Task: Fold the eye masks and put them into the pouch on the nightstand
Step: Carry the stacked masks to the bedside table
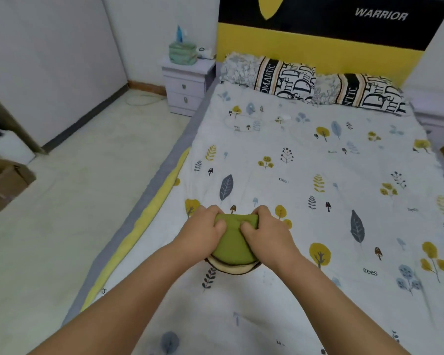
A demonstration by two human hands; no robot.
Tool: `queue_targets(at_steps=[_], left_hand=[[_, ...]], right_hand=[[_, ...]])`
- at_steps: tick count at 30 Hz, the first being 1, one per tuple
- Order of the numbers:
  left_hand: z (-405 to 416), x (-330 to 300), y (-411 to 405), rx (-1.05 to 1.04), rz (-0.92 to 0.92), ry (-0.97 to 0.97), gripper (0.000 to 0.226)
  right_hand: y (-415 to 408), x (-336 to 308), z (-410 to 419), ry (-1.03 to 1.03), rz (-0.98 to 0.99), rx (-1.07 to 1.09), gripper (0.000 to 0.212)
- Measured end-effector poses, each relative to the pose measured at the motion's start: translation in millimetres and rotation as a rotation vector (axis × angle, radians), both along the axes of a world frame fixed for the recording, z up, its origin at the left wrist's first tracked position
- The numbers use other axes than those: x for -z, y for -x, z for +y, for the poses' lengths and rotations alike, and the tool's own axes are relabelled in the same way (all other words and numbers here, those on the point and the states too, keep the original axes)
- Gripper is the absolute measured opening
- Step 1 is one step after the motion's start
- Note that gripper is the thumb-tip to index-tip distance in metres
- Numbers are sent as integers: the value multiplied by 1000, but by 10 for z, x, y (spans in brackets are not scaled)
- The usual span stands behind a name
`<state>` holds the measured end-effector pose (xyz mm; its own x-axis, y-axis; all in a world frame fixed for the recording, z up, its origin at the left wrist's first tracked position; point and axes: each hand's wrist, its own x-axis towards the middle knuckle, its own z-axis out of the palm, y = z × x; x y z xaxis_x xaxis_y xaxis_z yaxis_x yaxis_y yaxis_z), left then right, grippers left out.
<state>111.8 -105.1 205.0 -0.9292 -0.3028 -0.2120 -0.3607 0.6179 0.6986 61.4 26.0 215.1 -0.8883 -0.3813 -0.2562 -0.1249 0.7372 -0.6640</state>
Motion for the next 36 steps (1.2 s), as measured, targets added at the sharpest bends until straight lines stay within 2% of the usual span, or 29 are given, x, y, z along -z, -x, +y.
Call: queue_targets(at_steps=[10, 24, 30, 36], left_hand=[[-1054, -365, -1013, -131, 31, 64, 28], [-2916, -759, -2733, -244, 13, 123, 28], [-3453, -876, -3027, -306, 19, 124, 27], [-3937, -972, -2968, -368, 18, 122, 27]], right_hand=[[-853, -398, -1105, 15, 41, -164, 25], [-2440, -692, -3038, 49, 67, -262, 22], [-2654, -825, -3631, 14, 123, -345, 30], [-2542, -899, -4174, -1, 159, -402, 31]])
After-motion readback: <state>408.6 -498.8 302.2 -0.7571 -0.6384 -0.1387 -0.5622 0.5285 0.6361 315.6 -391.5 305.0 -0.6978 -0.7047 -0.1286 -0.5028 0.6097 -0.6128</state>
